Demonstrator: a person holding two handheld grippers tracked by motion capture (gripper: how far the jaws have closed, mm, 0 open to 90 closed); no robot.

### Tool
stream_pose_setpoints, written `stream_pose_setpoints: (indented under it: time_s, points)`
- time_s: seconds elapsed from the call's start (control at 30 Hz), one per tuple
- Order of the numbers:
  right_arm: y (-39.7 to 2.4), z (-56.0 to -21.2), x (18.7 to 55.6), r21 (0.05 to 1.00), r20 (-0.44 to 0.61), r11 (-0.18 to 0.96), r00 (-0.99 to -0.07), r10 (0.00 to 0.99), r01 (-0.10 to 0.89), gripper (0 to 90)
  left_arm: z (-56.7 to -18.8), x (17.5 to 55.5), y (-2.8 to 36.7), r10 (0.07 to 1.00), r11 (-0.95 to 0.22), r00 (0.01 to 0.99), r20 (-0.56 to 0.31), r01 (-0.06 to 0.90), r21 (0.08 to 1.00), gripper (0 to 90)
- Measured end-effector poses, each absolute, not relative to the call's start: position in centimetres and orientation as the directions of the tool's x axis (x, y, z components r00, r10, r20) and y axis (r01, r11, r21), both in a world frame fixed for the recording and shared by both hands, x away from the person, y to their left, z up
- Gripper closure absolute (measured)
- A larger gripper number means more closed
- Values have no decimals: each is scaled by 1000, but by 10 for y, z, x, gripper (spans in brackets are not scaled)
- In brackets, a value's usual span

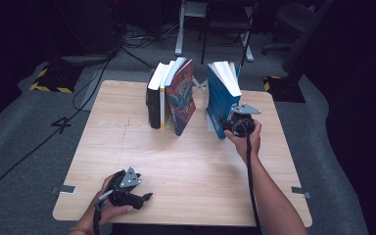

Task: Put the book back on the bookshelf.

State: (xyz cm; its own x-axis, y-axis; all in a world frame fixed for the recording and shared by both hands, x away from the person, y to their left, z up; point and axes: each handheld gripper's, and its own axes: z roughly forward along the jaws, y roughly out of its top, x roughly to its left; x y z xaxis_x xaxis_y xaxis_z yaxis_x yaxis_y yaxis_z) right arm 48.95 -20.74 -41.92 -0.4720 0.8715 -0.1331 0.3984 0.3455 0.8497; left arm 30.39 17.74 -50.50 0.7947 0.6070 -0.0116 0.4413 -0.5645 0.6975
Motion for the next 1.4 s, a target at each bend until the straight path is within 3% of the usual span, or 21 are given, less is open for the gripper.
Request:
stream_pose_setpoints:
  time_s: [0.7,1.4]
  points:
    - [-216,-410,469,772,-182,481,-582,793,414,390,-505,304,177,610,-561,792,-15,445,698,191]
    - [-233,-413,439,738,-223,553,-633,741,387,333,-505,304,177,610,-562,793,-13,443,698,191]
